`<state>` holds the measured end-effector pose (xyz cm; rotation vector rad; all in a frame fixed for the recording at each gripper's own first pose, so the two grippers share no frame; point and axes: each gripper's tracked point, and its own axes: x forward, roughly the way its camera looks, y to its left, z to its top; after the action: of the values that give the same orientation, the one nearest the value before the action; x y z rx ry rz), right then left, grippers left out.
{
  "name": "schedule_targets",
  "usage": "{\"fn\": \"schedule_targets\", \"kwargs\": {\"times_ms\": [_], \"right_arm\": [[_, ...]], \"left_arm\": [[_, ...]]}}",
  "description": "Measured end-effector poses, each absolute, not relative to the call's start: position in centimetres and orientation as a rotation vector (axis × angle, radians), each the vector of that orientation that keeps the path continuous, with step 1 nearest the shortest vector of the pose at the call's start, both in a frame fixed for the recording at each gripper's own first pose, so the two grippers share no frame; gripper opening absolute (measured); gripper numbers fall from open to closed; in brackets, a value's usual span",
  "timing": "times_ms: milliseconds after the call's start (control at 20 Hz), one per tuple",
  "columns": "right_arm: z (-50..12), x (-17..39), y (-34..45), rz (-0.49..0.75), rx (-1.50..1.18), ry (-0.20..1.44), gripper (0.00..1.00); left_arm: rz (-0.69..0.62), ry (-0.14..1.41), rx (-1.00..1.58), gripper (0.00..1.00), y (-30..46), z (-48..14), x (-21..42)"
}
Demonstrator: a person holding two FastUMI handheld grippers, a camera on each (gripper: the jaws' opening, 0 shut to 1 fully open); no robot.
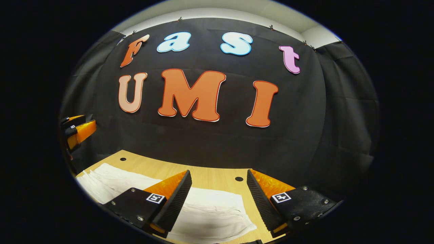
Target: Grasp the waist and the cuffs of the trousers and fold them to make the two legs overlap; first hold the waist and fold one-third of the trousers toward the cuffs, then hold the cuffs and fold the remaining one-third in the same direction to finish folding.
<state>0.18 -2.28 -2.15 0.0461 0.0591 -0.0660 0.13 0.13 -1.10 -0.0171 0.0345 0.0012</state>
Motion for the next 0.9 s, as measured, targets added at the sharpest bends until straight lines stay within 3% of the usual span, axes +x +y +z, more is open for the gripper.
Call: {"fn": "schedule_targets", "kwargs": {"times_ms": [450, 900], "right_arm": [[-7.5, 1.4, -2.5, -0.033, 0.093, 0.240, 0.99], [-15.0, 2.2, -3.6, -0.013, 0.240, 0.492, 0.99]], "left_arm": [[0.089, 0.240, -0.107, 1.00, 3.6, -7.9, -0.4], [0.289, 0.498, -0.235, 1.00, 9.8, -16.2, -3.7]]}}
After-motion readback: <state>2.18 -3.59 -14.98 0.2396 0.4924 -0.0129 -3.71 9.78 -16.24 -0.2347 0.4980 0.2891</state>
